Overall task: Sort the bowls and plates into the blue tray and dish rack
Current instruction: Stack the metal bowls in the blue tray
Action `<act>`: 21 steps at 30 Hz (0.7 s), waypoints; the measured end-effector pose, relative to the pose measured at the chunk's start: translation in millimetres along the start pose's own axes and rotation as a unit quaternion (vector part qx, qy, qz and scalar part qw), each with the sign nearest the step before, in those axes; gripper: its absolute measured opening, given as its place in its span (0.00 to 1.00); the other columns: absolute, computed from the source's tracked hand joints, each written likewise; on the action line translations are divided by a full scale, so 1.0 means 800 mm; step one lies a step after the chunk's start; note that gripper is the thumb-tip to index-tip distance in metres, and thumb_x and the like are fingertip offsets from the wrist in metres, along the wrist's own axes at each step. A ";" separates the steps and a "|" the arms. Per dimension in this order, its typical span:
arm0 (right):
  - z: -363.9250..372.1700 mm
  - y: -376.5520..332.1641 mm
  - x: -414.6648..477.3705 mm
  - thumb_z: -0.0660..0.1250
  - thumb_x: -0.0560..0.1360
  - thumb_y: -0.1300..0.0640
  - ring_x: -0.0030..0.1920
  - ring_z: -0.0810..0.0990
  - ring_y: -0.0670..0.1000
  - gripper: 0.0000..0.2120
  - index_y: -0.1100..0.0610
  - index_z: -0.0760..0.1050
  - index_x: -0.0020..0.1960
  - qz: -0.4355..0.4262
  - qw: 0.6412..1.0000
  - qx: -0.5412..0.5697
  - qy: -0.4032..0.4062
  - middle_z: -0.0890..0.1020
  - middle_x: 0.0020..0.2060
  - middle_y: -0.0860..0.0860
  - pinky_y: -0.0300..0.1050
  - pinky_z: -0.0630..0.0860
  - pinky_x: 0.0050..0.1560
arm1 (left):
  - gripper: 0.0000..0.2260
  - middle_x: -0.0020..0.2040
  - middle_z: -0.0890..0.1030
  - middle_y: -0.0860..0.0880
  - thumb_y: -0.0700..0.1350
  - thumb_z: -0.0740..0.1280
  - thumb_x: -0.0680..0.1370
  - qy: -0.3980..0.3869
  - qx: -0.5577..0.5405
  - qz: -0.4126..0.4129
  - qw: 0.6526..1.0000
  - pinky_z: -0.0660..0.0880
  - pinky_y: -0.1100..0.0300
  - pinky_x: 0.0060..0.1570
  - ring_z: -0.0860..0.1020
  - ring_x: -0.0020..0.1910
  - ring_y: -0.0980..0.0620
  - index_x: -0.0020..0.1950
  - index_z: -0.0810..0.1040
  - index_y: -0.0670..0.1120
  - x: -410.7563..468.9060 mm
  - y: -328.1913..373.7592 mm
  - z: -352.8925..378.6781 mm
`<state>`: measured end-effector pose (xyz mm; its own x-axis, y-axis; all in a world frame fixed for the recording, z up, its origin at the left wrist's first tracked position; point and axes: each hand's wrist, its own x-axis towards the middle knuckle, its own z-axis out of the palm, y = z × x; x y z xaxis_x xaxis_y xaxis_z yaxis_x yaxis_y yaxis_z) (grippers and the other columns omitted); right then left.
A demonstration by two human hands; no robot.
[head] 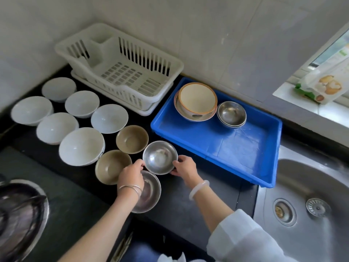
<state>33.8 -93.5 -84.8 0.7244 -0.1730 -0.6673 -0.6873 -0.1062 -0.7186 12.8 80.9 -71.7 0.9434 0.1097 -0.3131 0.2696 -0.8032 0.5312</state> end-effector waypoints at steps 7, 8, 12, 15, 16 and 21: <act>-0.041 0.016 -0.015 0.64 0.76 0.63 0.40 0.84 0.49 0.06 0.54 0.78 0.47 0.011 0.999 0.021 0.043 0.82 0.43 0.54 0.34 0.78 0.31 | 0.09 0.48 0.80 0.49 0.34 0.59 0.73 -0.042 0.055 0.000 0.998 0.73 0.57 0.41 0.76 0.45 0.47 0.49 0.73 0.45 0.009 0.002 0.005; -0.048 0.018 -0.016 0.64 0.76 0.63 0.39 0.84 0.49 0.06 0.55 0.78 0.47 0.011 0.999 0.024 0.048 0.83 0.43 0.54 0.35 0.79 0.32 | 0.09 0.47 0.80 0.49 0.34 0.59 0.73 -0.047 0.054 -0.002 0.997 0.74 0.56 0.42 0.77 0.45 0.47 0.48 0.73 0.46 0.011 0.002 0.005; -0.067 0.019 -0.025 0.65 0.76 0.62 0.38 0.86 0.49 0.06 0.57 0.80 0.50 0.007 0.998 0.040 0.047 0.84 0.40 0.54 0.39 0.82 0.37 | 0.08 0.45 0.82 0.48 0.34 0.61 0.73 -0.059 -0.003 -0.019 0.998 0.76 0.55 0.47 0.78 0.46 0.46 0.45 0.76 0.46 0.020 0.009 0.005; -0.077 0.015 -0.034 0.65 0.75 0.62 0.33 0.85 0.46 0.09 0.52 0.81 0.41 -0.015 0.997 0.039 0.062 0.84 0.31 0.49 0.37 0.80 0.33 | 0.06 0.44 0.84 0.48 0.36 0.64 0.73 -0.087 -0.035 -0.019 0.995 0.76 0.54 0.49 0.80 0.47 0.46 0.45 0.78 0.45 0.029 0.017 0.006; -0.080 0.013 -0.037 0.64 0.74 0.62 0.31 0.84 0.45 0.11 0.52 0.81 0.39 -0.020 0.997 0.039 0.069 0.83 0.28 0.47 0.36 0.79 0.32 | 0.05 0.43 0.84 0.48 0.37 0.65 0.73 -0.095 -0.037 -0.019 0.995 0.77 0.54 0.50 0.80 0.47 0.46 0.45 0.78 0.46 0.032 0.020 0.007; -0.092 0.007 -0.043 0.64 0.73 0.62 0.30 0.83 0.45 0.10 0.53 0.81 0.38 -0.027 0.996 0.032 0.083 0.82 0.27 0.47 0.36 0.79 0.33 | 0.03 0.46 0.84 0.45 0.41 0.69 0.72 -0.124 -0.092 -0.042 0.987 0.78 0.52 0.52 0.81 0.48 0.45 0.45 0.81 0.46 0.041 0.029 0.017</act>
<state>0.9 -160.1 -51.1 0.7374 -0.3283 -0.5904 -0.6394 -0.0573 -0.7667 47.5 57.8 -80.8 0.8463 0.0070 -0.5327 0.3969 -0.6754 0.6216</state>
